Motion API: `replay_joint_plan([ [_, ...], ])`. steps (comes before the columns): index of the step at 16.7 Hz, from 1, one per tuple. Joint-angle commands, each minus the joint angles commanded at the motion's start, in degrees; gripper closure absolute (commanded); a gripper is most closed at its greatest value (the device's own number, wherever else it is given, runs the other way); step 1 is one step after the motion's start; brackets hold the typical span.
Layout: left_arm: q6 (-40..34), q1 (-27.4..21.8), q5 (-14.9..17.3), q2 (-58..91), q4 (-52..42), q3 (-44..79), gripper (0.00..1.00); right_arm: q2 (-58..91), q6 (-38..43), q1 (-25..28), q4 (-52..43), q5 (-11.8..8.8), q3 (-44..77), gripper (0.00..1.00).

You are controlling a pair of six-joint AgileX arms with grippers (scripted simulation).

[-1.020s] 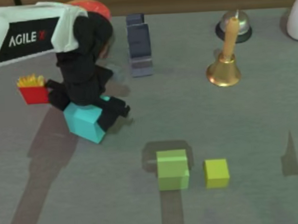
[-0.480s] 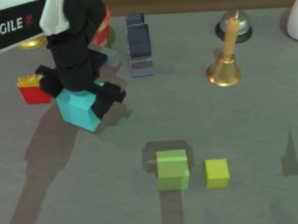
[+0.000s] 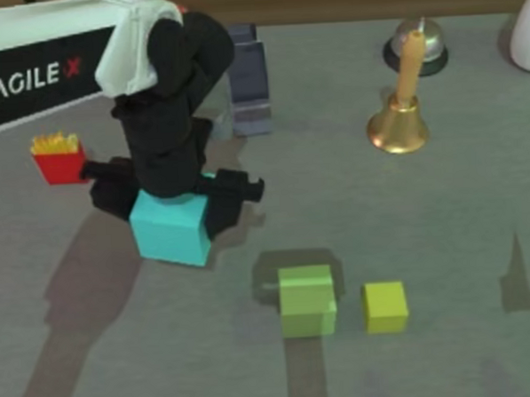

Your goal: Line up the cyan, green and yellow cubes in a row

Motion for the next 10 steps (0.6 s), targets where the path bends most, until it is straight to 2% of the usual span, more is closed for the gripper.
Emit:
replay_joint_plan([
  [3,-12.5,-3.9,0.0,-4.5,0.7,-5.5,1.0,0.0,0.0,0.0,0.0,0.0,0.0,0.0],
  [5,-18.4,-6.0,0.0,-7.2,1.3,-8.5,1.0,0.0,0.0,0.0,0.0,0.0,0.0,0.0],
  [7,-21.8,-7.3,-0.1,-9.3,1.9,-10.5,1.0,0.0,0.0,0.0,0.0,0.0,0.0,0.0],
  [10,-22.7,-7.7,-0.1,-10.0,2.1,-11.1,1.0,0.0,0.0,0.0,0.0,0.0,0.0,0.0],
])
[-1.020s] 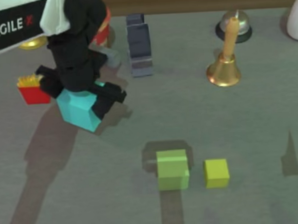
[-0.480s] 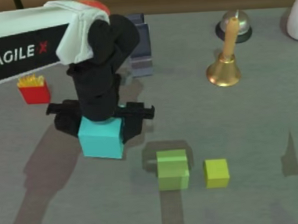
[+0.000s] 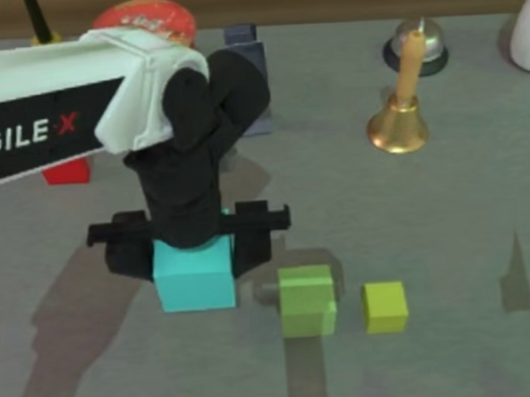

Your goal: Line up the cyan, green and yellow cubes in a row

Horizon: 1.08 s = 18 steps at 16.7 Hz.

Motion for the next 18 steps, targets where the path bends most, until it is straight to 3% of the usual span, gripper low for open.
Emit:
replay_joint_plan([
  [4,0.3,0.3,0.0,0.6,0.8,-0.6,1.0,0.0,0.0,0.0,0.0,0.0,0.0,0.0],
  [11,0.2,0.1,0.0,5.6,14.5,-8.7,1.0,0.0,0.0,0.0,0.0,0.0,0.0,0.0],
  [15,0.2,0.1,0.0,6.0,15.1,-9.1,1.0,0.0,0.0,0.0,0.0,0.0,0.0,0.0],
  [18,0.2,0.1,0.0,6.0,15.1,-9.1,0.77,0.0,0.0,0.0,0.0,0.0,0.0,0.0],
])
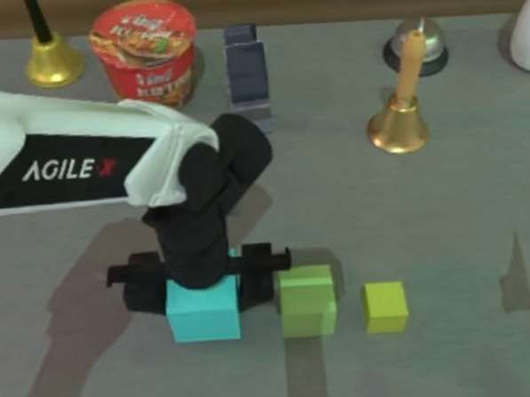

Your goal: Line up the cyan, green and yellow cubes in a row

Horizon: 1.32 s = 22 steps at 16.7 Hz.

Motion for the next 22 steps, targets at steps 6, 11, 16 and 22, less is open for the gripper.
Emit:
replay_joint_plan([
  [6,0.0,0.0,0.0,0.0,0.0,0.0,0.32,0.0,0.0,0.0,0.0,0.0,0.0,0.0],
  [11,0.0,0.0,0.0,0.0,0.0,0.0,0.0,0.0,0.0,0.0,0.0,0.0,0.0,0.0],
  [16,0.0,0.0,0.0,0.0,0.0,0.0,0.0,0.0,0.0,0.0,0.0,0.0,0.0,0.0],
  [22,0.0,0.0,0.0,-0.8,-2.4,1.7,0.0,0.0,0.0,0.0,0.0,0.0,0.0,0.0],
])
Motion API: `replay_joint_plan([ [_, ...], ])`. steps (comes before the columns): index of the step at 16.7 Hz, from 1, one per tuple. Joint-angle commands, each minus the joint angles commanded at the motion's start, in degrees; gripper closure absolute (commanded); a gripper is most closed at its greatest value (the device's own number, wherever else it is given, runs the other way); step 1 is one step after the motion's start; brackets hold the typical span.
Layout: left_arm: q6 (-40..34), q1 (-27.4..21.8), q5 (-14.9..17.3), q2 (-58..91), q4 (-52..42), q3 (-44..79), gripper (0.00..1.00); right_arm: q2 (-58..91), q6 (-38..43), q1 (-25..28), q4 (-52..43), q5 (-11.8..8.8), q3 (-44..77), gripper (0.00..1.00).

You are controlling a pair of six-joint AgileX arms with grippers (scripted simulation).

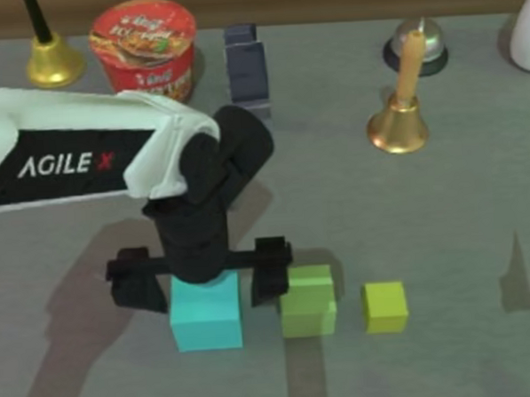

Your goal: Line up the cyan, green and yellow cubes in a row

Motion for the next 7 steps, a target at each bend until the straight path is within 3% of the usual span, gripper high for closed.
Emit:
replay_joint_plan([
  [7,-0.2,1.1,-0.1,-5.3,-12.6,7.3,0.0,0.0,0.0,0.0,0.0,0.0,0.0,0.0],
])
